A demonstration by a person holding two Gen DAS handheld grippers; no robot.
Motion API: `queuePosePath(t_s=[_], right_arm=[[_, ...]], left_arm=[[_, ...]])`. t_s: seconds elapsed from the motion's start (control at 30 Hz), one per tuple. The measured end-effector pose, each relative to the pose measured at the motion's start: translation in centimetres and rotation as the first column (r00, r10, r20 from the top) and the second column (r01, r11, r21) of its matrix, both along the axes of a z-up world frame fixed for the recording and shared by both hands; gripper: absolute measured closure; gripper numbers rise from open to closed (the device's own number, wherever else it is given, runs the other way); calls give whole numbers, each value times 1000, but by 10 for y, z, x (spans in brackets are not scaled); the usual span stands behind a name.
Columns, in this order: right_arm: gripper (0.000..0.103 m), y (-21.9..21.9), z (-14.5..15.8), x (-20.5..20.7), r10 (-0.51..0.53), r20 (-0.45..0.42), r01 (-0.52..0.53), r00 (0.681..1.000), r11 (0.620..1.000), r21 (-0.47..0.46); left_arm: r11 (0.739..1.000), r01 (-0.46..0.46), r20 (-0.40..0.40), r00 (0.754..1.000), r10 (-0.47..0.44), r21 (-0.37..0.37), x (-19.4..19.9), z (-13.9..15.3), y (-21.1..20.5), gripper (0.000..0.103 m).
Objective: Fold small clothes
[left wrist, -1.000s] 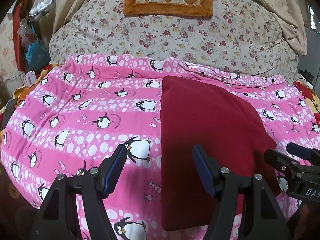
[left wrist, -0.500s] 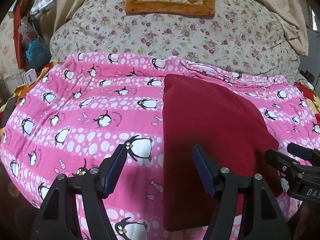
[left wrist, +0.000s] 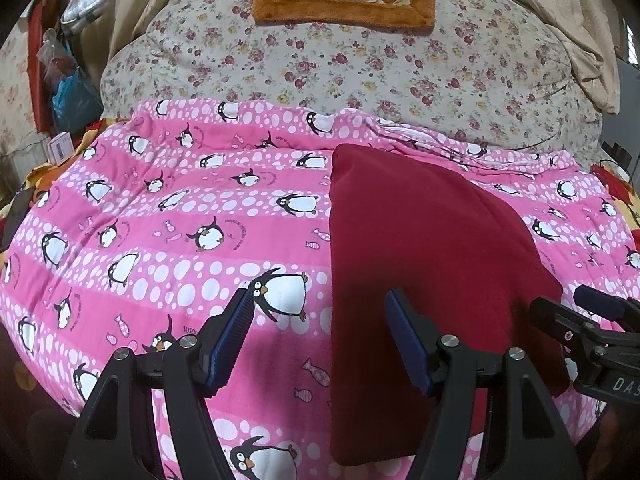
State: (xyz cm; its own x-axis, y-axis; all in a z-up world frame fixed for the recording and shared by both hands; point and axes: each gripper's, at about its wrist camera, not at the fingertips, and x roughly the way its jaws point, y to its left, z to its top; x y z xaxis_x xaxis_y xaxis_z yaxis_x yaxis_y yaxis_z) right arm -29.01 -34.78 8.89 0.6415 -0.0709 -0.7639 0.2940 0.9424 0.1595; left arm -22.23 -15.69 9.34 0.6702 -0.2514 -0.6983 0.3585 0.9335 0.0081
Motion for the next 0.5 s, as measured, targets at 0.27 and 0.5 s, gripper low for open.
queuePosePath(t_s=[0.27,0.5], right_arm=[[11,1,-2,4,8,-7,-8,1000,1000,0],[11,1,-3,4,9,-6,-9,1000,1000,6]], left_arm=[[1000,-7,-15,1000,7,-12,3,-3,3,55],[999,1,-32,999,-3,-40,10,-3,9,55]])
